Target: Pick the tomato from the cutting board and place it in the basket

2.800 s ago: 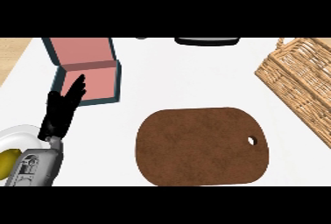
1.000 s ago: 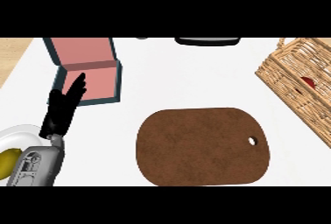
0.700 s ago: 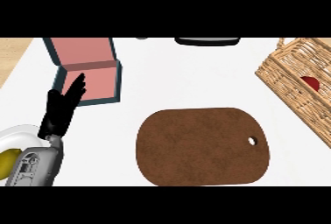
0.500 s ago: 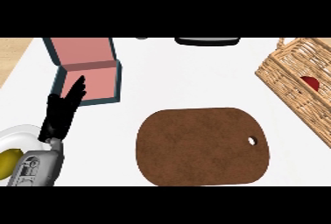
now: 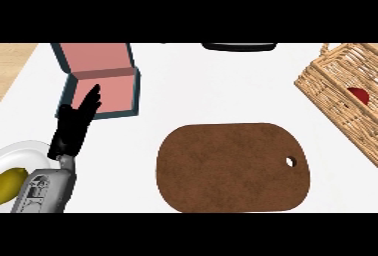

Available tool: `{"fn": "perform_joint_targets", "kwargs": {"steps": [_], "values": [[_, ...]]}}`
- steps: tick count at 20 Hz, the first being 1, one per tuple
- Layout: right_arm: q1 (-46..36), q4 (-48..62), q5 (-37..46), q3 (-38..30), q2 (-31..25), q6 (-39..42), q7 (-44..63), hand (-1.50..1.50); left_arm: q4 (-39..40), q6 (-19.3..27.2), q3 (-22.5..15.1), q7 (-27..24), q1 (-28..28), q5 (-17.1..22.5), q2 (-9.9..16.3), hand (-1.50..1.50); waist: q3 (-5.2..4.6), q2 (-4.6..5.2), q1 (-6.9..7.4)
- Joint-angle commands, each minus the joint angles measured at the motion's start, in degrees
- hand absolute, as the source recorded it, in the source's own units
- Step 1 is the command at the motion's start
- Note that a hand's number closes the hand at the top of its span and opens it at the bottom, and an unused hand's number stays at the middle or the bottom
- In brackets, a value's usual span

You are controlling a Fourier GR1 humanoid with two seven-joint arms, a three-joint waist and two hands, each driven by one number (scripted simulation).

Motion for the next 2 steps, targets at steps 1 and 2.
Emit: {"fn": "perform_joint_targets", "kwargs": {"steps": [1,2], "values": [[3.85,4.01,-1.42,-2.34,-5.2,4.22,-3.54,-1.5,1.0,-0.62,0.79,0.98,-2.83,0.11,1.14,0.0,0.16,0.27,-0.38],[4.82,4.82,-1.91,-3.04,-5.91,4.77,-4.6,-1.5,0.48,-0.47,0.2,0.78,-1.34,0.17,0.27,0.0,0.26,0.41,-0.04]]}}
